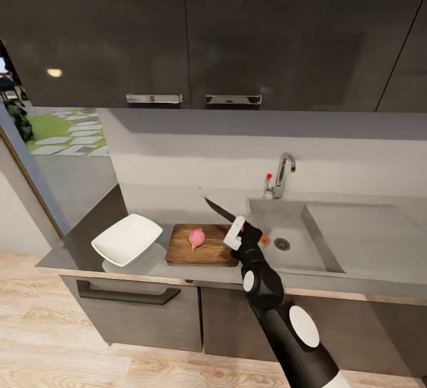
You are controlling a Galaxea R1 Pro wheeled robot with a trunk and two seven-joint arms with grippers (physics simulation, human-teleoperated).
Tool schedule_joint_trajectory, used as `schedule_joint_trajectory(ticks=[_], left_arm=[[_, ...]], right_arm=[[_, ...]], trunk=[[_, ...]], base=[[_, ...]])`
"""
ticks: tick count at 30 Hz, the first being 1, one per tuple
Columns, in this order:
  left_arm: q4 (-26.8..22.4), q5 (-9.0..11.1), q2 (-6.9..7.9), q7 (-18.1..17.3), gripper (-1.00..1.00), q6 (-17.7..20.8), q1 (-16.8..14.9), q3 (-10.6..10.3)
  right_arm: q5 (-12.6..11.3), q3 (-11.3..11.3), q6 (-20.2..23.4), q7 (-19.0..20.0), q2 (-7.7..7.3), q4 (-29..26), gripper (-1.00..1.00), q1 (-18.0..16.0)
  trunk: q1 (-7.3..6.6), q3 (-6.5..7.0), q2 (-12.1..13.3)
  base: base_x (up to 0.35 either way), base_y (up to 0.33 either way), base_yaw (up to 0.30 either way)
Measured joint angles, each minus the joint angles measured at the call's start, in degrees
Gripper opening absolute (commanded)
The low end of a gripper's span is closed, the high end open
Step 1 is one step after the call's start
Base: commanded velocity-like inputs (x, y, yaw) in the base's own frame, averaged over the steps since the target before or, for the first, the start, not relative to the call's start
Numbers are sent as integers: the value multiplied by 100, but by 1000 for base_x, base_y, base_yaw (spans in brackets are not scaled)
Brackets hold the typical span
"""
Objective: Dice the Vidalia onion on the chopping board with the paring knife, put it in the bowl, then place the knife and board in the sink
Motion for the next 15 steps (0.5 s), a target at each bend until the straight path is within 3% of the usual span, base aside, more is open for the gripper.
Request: schedule_joint_trajectory(ticks=[4, 11, 15], left_arm=[[3, 1, 1, 0, 100, 0, 0, 0], [11, 3, 2, 0, 100, 0, 0, 1], [96, 1, 0, 1, 100, 0, 1, 8]], right_arm=[[-30, 239, 18, -132, -2, 58, -100, 44], [-30, 288, 36, -162, -10, 124, -100, 125], [-29, 296, 44, -167, -11, 190, -100, 144]], trunk=[[0, 0, 0], [0, 0, 0], [-1, 0, 0]], base=[[0, 0, 0], [11, 10, 0], [125, 152, 0]])
